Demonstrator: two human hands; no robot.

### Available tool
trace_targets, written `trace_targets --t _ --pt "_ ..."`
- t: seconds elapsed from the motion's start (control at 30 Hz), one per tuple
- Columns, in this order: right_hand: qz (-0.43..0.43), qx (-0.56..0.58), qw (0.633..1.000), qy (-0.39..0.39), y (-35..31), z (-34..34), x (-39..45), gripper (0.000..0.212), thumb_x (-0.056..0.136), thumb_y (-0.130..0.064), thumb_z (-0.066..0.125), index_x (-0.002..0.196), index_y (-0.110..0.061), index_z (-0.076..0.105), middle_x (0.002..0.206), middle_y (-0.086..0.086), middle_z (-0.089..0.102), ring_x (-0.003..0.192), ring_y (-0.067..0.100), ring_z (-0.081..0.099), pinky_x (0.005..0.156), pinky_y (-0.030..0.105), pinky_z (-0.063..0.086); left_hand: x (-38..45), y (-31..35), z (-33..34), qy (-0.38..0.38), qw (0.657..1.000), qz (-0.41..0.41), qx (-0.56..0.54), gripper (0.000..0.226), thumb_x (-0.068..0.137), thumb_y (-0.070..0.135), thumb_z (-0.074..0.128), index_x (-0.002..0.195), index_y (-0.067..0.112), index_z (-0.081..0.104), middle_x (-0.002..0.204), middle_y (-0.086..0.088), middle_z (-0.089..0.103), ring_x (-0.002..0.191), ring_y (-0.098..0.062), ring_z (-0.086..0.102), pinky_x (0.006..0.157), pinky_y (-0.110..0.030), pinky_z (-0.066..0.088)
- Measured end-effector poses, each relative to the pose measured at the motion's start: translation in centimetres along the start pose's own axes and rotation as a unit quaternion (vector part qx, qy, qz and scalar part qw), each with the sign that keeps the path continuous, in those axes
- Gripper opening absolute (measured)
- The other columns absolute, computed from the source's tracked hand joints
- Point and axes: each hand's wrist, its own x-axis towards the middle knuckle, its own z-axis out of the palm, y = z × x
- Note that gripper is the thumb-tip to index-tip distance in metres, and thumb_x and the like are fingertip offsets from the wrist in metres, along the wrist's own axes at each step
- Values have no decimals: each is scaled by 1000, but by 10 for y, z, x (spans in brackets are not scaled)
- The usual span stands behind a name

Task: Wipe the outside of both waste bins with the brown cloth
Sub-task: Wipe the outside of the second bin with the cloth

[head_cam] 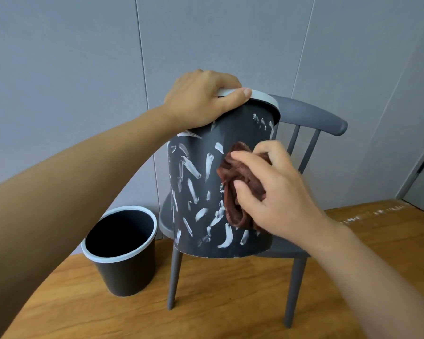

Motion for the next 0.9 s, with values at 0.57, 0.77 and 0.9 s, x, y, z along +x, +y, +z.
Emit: trace_targets --t 0.57,0.77,0.9 --pt "-69 7 987 -145 -18 -6 -27 30 88 -35 64 114 -22 72 102 -5 52 90 16 54 71 38 57 3 1 3 -4 1000 15 2 38 95 68 43 87 38 65 65 12 58 73 -20 54 71 -36 47" --pt "-12 23 999 -38 -8 -10 -13 37 91 -35 62 124 -21 71 110 -7 58 97 16 60 82 38 58 1 6 2 4 1000 21 6 33 95 68 43 82 43 60 64 12 56 72 -20 51 69 -36 45" --pt "8 15 999 -27 -1 -9 -5 37 93 -33 61 126 -18 69 112 -4 54 98 18 58 81 38 58 3 5 3 1 1000 23 12 42 95 69 42 92 36 68 72 7 62 75 -21 55 74 -40 49"
